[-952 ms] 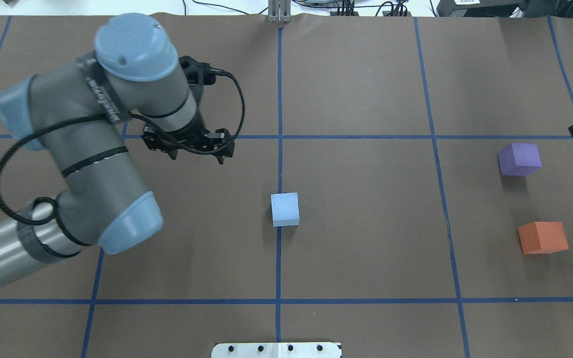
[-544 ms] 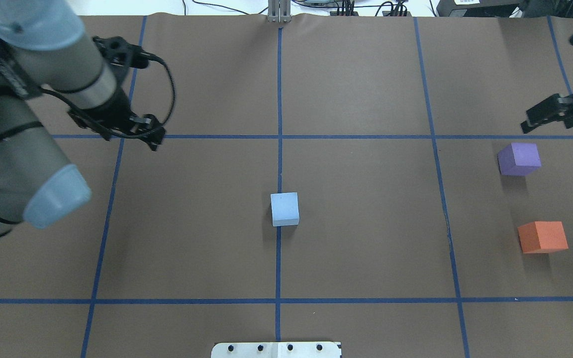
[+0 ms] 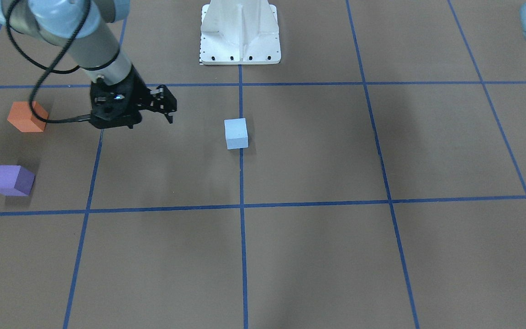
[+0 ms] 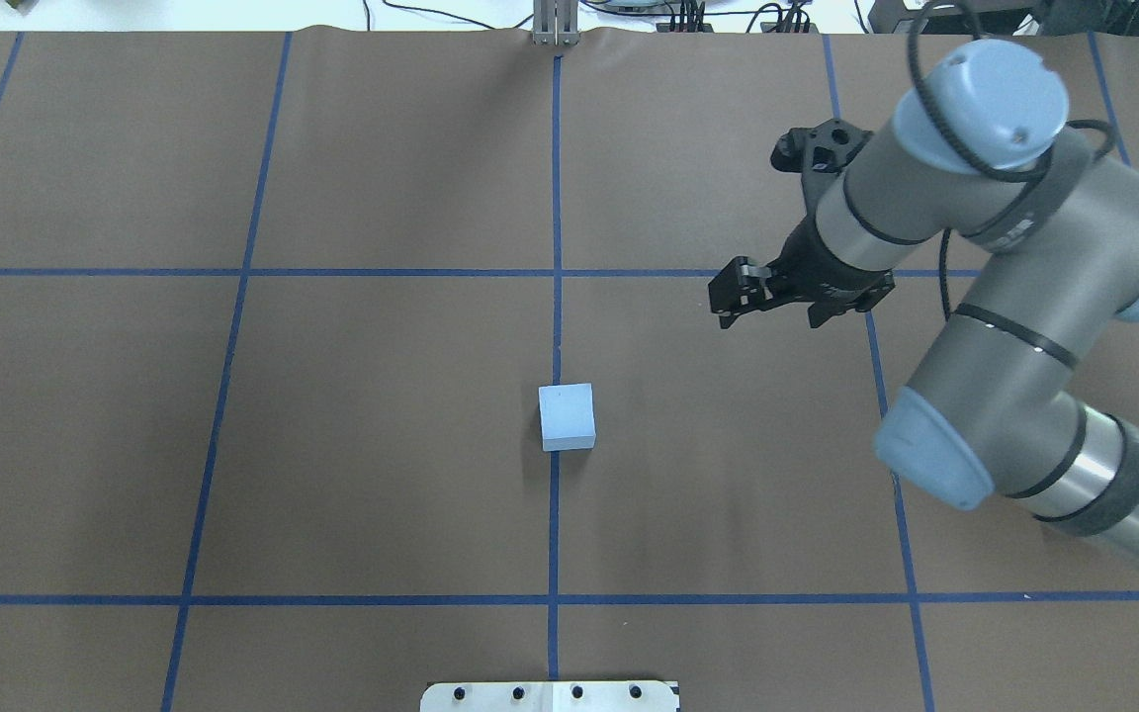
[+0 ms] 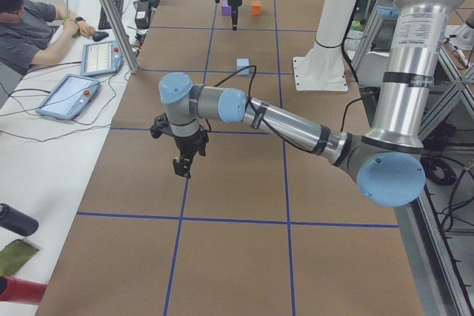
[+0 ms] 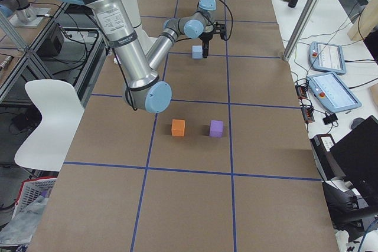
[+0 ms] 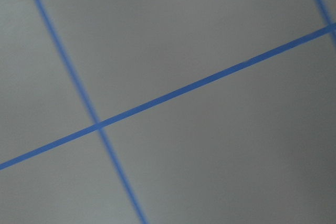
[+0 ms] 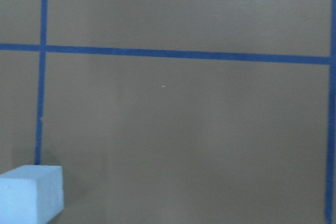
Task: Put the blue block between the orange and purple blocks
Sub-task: 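Lower the right gripper onto the light blue cube and grasp it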
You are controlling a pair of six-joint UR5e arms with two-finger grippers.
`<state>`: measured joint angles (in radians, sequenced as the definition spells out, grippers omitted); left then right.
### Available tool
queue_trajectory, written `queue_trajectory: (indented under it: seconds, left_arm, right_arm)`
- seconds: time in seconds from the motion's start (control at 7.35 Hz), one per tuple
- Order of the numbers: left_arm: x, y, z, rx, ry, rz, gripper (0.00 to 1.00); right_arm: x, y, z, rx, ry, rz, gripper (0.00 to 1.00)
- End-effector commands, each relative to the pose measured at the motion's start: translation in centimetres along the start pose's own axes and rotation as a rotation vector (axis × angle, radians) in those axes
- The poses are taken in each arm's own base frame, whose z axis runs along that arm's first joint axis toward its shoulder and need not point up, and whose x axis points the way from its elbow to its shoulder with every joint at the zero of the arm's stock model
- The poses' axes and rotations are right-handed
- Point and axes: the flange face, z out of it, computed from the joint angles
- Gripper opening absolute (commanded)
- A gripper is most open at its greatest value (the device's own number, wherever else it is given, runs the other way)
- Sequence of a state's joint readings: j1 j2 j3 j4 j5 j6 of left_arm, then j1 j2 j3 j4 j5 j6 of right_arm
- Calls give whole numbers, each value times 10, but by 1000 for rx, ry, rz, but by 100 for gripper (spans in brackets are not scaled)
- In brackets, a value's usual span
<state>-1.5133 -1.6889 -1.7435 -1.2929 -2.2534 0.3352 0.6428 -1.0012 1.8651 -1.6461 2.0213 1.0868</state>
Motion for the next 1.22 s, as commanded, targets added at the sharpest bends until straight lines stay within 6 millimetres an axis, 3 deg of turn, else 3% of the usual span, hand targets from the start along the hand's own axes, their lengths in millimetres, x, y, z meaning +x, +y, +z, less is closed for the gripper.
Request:
queue_trajectory:
  seconds: [0.0,0.14,0.27,0.54,0.95,1.09]
  left_arm:
    - [-84,57,3,6,11,-14,100]
    - [-85,67,9,-2,16,-26,100]
    - [-85,67,10,-2,16,-26,100]
    - [-85,67,10,-2,16,-26,100]
    - [-88,82,21,-5,19,-38,100]
    - [-88,82,22,-1,17,-34,100]
  right_arm:
    - [-70,21,33,27,27,-6,100]
    - [-106,17,47,29,41,10,100]
    - [-129,19,70,45,78,1,100]
    - [-136,46,99,63,122,-50,100]
    - [-135,56,156,113,94,-83,100]
    - [-136,56,157,112,95,-79,81]
